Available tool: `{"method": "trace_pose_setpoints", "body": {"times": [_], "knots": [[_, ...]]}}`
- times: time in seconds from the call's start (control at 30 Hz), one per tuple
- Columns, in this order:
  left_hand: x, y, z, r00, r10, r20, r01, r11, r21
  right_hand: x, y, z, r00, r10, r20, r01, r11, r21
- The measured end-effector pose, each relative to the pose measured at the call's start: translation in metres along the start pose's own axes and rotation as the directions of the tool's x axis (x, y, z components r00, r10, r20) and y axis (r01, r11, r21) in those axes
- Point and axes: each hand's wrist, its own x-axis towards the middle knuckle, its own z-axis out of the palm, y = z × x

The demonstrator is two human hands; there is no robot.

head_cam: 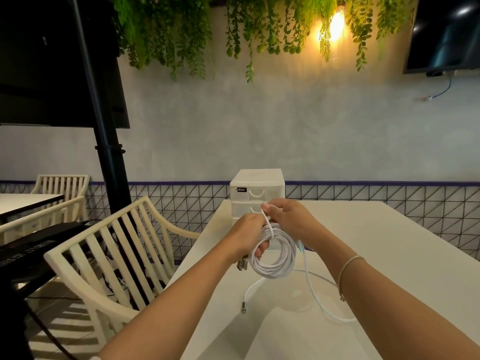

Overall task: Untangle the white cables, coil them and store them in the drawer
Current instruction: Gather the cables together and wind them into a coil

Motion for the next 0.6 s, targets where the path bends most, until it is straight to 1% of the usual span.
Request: {"method": "trace_pose_setpoints", "body": {"times": [0.07, 0.13, 0.23, 0.3, 0.37, 0.43, 0.47, 0.5, 0.53, 0.57, 0.6], "knots": [[-0.001, 0.001, 0.000, 1.000, 0.001, -0.003, -0.001, 0.999, 0.032, -0.002, 0.001, 0.001, 0.994, 0.094, 0.058, -0.099, 0.991, 0.088], [-0.002, 0.001, 0.001, 1.000, -0.007, -0.012, 0.007, 0.999, 0.047, -0.004, 0.000, 0.002, 0.982, 0.156, 0.103, -0.172, 0.969, 0.175], [-0.004, 0.004, 0.006, 1.000, 0.002, -0.021, -0.001, 0.997, 0.074, -0.005, -0.001, 0.001, 0.972, 0.220, 0.078, -0.233, 0.939, 0.251], [-0.008, 0.009, 0.008, 0.999, 0.029, 0.019, -0.031, 0.992, 0.124, -0.003, 0.004, 0.002, 0.967, 0.248, 0.051, -0.253, 0.938, 0.238], [-0.011, 0.013, 0.008, 0.994, 0.042, 0.101, -0.059, 0.984, 0.170, -0.002, 0.010, 0.003, 0.963, 0.267, 0.024, -0.265, 0.934, 0.242], [-0.012, 0.014, 0.008, 0.990, 0.010, 0.142, -0.041, 0.976, 0.214, 0.000, 0.015, 0.005, 0.964, 0.266, 0.018, -0.260, 0.927, 0.271], [-0.013, 0.012, 0.009, 0.991, -0.005, 0.132, -0.029, 0.966, 0.258, -0.001, 0.016, 0.005, 0.971, 0.238, 0.008, -0.235, 0.953, 0.190], [-0.013, 0.009, 0.011, 0.995, -0.010, 0.103, -0.022, 0.955, 0.297, 0.001, 0.018, 0.003, 0.983, 0.181, 0.018, -0.180, 0.983, -0.038], [-0.014, 0.007, 0.013, 0.998, -0.004, 0.059, -0.015, 0.946, 0.325, 0.002, 0.017, 0.002, 0.991, 0.133, 0.002, -0.127, 0.955, -0.269], [-0.016, 0.006, 0.015, 1.000, 0.009, 0.012, -0.013, 0.938, 0.345, 0.004, 0.017, 0.001, 0.998, 0.052, 0.024, -0.031, 0.852, -0.523], [-0.017, 0.005, 0.017, 0.999, 0.022, -0.028, -0.010, 0.932, 0.361, 0.002, 0.014, -0.001, 0.997, 0.044, 0.057, 0.000, 0.790, -0.613]]}}
